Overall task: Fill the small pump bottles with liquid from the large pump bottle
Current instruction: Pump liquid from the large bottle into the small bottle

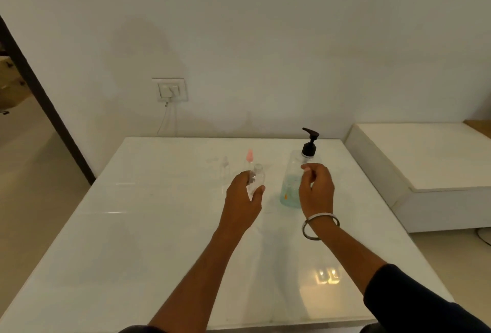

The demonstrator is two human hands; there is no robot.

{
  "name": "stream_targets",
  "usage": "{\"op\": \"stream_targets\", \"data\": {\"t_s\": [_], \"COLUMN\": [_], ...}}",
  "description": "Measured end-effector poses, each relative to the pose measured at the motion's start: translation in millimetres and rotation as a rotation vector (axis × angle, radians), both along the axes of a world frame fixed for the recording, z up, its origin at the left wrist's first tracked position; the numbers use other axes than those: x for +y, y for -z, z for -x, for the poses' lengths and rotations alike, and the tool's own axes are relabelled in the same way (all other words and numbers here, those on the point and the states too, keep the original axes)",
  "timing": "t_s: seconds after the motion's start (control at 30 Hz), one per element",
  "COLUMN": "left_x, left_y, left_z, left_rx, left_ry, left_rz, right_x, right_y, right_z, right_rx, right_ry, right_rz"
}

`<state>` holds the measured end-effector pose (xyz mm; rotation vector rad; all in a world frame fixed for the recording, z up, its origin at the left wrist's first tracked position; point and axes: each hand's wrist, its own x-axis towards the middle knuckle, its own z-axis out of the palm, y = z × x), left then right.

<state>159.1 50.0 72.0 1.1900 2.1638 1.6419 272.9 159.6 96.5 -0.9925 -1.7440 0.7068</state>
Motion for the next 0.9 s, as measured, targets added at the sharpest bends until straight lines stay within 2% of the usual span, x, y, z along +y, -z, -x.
{"op": "stream_targets", "data": {"t_s": [0.17, 0.27, 0.47, 0.73, 0.9], "left_x": [39.7, 62.6, 98.0, 117.2, 117.9], "left_y": [-35.1, -43.8, -39.7, -26.8, -24.9], "left_z": [-2.1, -3.5, -3.6, -8.5, -8.3], "left_rx": [-0.030, -0.068, -0.070, -0.059, -0.020], "left_ry": [0.025, 0.018, 0.028, 0.017, -0.029], "left_rz": [-0.011, -0.013, -0.027, -0.049, -0.100], "right_x": [34.9, 54.7, 75.9, 88.8, 94.9], "right_y": [-24.7, -34.4, -46.2, -34.6, -36.1], "right_z": [-4.3, 3.5, 25.7, 37.2, 26.8], "right_rx": [0.067, 0.090, 0.168, 0.270, 0.201], "right_ry": [0.123, 0.125, -0.108, -0.256, -0.377], "right_rz": [0.002, 0.061, 0.311, 0.315, 0.332]}}
